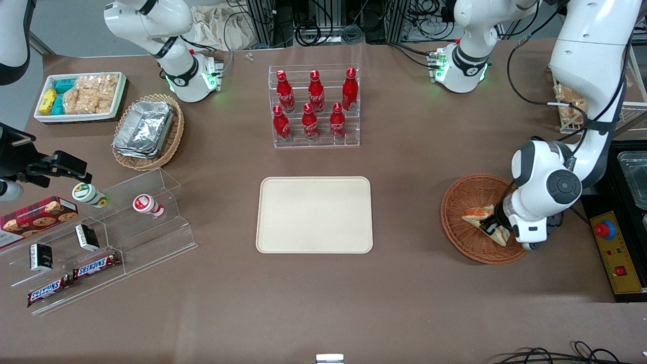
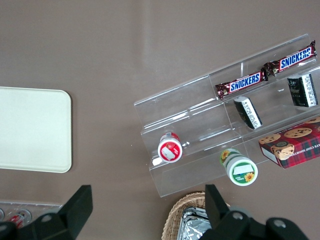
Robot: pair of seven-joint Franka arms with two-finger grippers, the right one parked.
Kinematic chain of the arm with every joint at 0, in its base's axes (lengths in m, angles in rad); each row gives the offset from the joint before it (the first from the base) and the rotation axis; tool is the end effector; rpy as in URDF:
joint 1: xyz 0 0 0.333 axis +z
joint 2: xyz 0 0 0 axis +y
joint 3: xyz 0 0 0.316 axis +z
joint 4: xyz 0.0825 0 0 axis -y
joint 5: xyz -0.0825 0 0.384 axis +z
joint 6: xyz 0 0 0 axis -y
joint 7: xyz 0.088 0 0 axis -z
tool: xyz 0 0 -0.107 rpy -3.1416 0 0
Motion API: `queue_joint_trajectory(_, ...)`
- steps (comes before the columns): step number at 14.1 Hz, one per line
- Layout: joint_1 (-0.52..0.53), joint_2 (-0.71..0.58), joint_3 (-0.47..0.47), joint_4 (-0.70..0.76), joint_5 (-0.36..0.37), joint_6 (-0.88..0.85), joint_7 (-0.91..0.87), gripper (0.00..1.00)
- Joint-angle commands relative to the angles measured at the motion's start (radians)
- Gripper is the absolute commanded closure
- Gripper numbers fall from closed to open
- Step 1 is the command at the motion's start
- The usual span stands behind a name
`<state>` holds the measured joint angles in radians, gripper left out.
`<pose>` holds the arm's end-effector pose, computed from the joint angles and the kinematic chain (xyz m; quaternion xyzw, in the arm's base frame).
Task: Place sandwich from basket to tray
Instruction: 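Close the left gripper on the wrapped sandwich and lift it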
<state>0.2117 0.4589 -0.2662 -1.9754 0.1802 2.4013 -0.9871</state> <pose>0.6115 -0.0267 0.2408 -0.9163 -0.4005 0.0039 0.0043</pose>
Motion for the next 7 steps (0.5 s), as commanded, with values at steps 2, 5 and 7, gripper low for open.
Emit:
queue_joint_trajectory(2,-0.008,-0.046,-0.016,0.064,0.024,-0.136,-0.048,1.0)
queue_joint_trajectory(5,-0.014,-0.065,-0.073,0.232,0.022,-0.382,-0.044,1.0)
queue_joint_trajectory(7,-0.014,-0.068,-0.126,0.35,0.021,-0.581,-0.035,1.0)
